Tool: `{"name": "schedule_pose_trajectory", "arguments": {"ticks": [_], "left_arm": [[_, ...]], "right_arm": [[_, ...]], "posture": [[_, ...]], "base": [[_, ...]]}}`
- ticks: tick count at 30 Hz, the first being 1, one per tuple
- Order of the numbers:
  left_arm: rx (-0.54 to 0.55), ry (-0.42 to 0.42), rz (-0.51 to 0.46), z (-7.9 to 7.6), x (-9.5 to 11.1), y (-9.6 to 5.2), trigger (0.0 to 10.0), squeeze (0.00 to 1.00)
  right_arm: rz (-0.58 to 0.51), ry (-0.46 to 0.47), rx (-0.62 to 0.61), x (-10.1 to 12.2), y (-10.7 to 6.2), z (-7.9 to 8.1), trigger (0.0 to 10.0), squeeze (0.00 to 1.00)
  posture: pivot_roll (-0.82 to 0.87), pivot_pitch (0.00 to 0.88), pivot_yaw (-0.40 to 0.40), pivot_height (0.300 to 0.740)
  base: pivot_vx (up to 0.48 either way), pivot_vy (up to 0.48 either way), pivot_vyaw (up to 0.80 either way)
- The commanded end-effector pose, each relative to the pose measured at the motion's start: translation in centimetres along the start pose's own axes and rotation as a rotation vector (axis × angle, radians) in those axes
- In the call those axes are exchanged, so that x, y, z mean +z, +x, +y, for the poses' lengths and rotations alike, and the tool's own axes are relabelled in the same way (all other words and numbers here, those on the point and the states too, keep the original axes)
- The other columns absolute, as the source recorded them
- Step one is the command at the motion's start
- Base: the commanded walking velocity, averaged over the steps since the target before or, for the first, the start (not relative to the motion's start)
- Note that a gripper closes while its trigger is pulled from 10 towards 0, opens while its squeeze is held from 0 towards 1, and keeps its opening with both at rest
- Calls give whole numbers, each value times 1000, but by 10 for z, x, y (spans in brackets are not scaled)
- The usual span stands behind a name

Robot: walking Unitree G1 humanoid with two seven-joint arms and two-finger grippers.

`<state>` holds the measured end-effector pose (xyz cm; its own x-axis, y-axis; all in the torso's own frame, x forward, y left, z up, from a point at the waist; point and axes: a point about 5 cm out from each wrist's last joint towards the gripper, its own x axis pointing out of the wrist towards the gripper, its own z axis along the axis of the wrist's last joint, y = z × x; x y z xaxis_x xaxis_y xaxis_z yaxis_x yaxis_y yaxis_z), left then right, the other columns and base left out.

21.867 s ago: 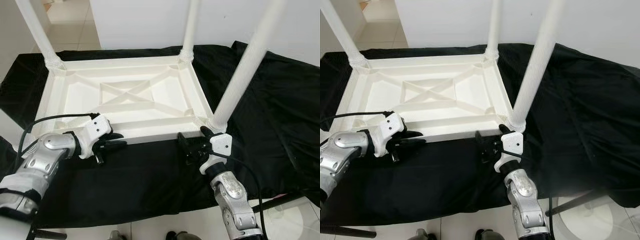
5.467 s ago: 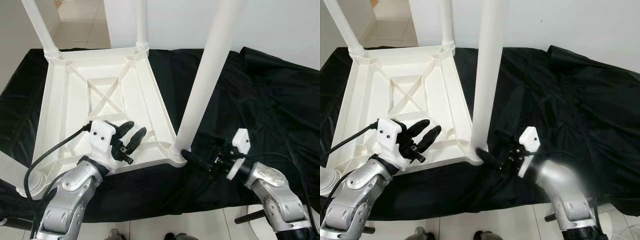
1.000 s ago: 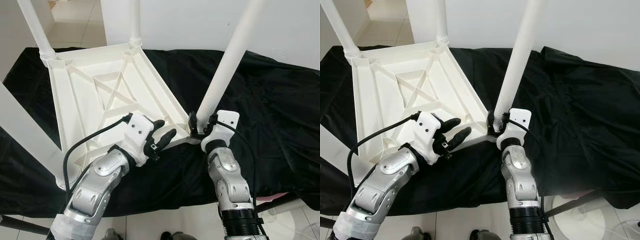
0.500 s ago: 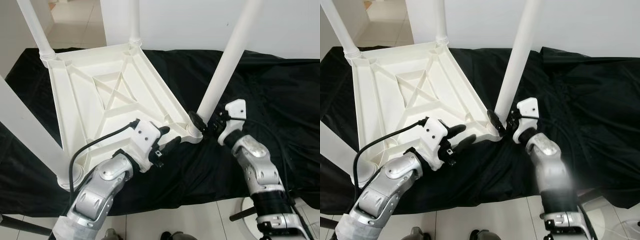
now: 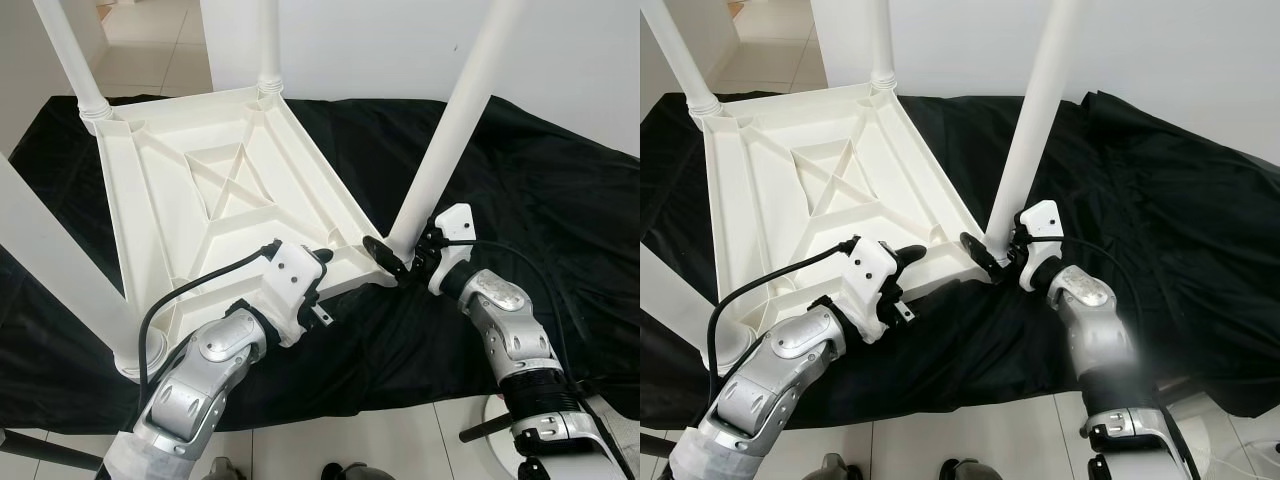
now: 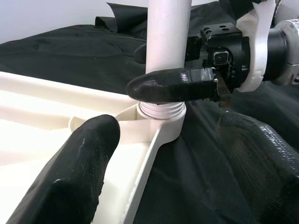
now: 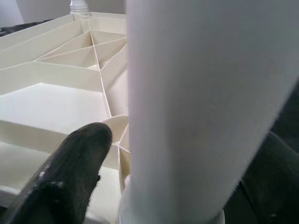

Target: Building children table

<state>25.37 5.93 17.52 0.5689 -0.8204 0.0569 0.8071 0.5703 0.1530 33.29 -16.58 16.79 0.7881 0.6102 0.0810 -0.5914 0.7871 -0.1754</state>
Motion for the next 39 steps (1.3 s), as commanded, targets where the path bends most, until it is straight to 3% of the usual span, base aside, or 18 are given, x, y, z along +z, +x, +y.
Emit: {"name": "schedule_pose_trajectory", "arguments": {"ticks": [1, 13, 14, 15, 16, 22, 23, 24, 28, 31, 36, 39], "left_arm": [[-37, 2, 23, -4, -4, 0, 10000, 0], [-43, 8, 28, -5, -5, 2, 10000, 0], [-41, 12, 29, -5, -5, 2, 10000, 0], [-39, 14, 30, -5, -5, 1, 10000, 0], [-37, 16, 31, -5, -5, 1, 10000, 0], [-32, 12, 32, -4, -6, 2, 10000, 0], [-31, 13, 31, -5, -6, 1, 10000, 0], [-28, 18, 32, -4, -6, 1, 10000, 0], [-26, 19, 32, -3, -6, 1, 10000, 0], [-18, 23, 36, 0, -7, 0, 10000, 0], [-6, 30, 34, 2, -6, 1, 10000, 0], [-6, 30, 33, 2, -6, 1, 10000, 0]], "right_arm": [[-5, 2, -19, -1, -4, -5, 0, 0], [16, 17, -104, -8, -9, -5, 0, 0], [15, 24, -137, -8, -9, -4, 8118, 0], [14, 29, -161, -8, -9, -3, 8118, 0], [2, 49, -199, -7, -8, 1, 10000, 0], [-21, 112, -321, -3, -7, 11, 10000, 0], [-19, 136, -371, -4, -7, 12, 10000, 0], [-21, 200, -511, -5, -6, 18, 10000, 0], [-16, 213, -560, -5, -5, 22, 10000, 0], [-11, 257, -673, -5, 2, 43, 10000, 0], [-23, 324, -664, -1, 12, 61, 10000, 0], [-27, 329, -661, 3, 11, 61, 10000, 0]], "posture": [[-33, 114, -42, 740], [-42, 114, -43, 740], [-44, 115, -45, 740], [-45, 116, -46, 740], [-44, 115, -47, 740], [-43, 112, -50, 740], [-40, 111, -54, 740], [-38, 109, -57, 740], [-37, 109, -58, 740], [-33, 105, -64, 740], [-31, 101, -65, 740], [-34, 99, -63, 740]], "base": [[0, 0, 0], [0, 0, 0], [0, 0, 0], [0, 0, 0], [0, 0, 0], [0, 0, 0], [0, 0, 0], [0, 0, 0], [0, 0, 0], [0, 0, 0], [0, 0, 0], [0, 0, 0]]}}
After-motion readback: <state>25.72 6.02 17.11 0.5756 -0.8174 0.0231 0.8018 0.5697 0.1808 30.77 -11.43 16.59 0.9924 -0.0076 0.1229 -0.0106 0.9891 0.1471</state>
